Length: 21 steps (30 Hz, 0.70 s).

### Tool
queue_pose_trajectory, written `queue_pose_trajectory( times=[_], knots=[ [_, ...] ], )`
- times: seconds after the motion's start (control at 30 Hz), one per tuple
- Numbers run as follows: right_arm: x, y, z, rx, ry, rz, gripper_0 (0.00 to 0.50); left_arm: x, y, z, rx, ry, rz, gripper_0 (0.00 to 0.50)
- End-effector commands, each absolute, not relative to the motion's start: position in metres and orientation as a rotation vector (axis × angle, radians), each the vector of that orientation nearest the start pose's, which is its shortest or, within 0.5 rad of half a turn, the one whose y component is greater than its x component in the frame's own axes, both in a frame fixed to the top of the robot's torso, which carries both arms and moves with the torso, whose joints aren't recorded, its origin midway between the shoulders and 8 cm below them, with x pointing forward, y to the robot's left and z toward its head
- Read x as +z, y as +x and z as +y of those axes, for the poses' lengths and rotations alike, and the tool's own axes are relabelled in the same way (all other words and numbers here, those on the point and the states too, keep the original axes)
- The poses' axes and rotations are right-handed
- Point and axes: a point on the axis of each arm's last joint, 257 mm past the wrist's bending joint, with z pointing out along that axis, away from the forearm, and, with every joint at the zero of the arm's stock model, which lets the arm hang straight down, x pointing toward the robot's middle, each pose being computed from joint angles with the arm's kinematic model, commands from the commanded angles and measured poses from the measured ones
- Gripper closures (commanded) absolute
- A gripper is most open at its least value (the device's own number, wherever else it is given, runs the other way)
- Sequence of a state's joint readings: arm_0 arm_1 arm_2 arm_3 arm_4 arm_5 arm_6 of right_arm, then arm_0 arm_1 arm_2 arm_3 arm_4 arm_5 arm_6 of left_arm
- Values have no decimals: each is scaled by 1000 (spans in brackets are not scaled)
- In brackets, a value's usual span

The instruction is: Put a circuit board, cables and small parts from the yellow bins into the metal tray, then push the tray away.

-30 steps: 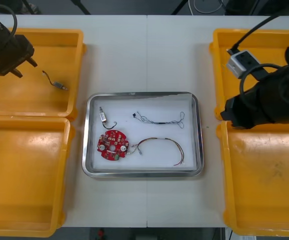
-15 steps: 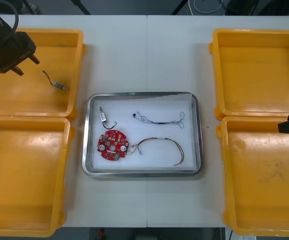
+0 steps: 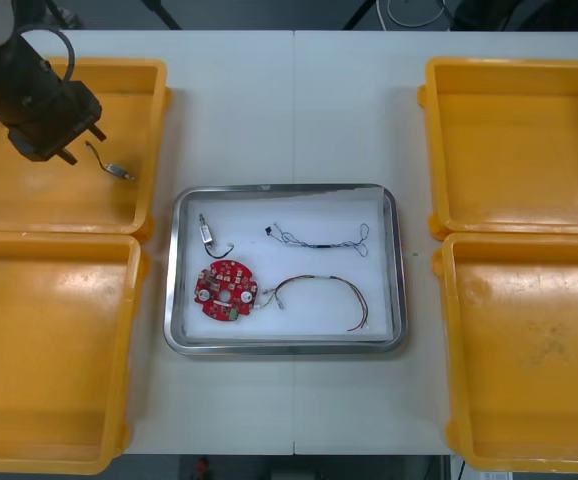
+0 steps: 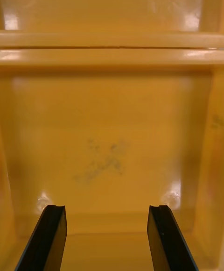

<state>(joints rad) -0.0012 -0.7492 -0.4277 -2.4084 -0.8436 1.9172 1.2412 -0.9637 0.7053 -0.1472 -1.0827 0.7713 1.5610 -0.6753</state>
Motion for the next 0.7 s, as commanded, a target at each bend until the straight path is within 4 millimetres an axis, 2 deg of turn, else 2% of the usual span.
queue_pose_trajectory(
  times=[0.03,0.13,0.33,0.6,0.7],
  knots=[
    [-157,333,-390,-54,139,2605,0,-137,604,288,-376,-1039,2485,0],
    [-158,333,-392,-65,143,2606,0,-150,606,283,-380,-1058,2490,0],
    [-158,333,-383,-35,107,2613,0,-166,611,279,-354,-1059,2485,0],
    [-157,334,-382,-35,92,2612,0,-188,616,284,-324,-1075,2475,0],
    [-157,334,-382,-36,88,2612,0,-190,617,287,-312,-1073,2471,0]
  ],
)
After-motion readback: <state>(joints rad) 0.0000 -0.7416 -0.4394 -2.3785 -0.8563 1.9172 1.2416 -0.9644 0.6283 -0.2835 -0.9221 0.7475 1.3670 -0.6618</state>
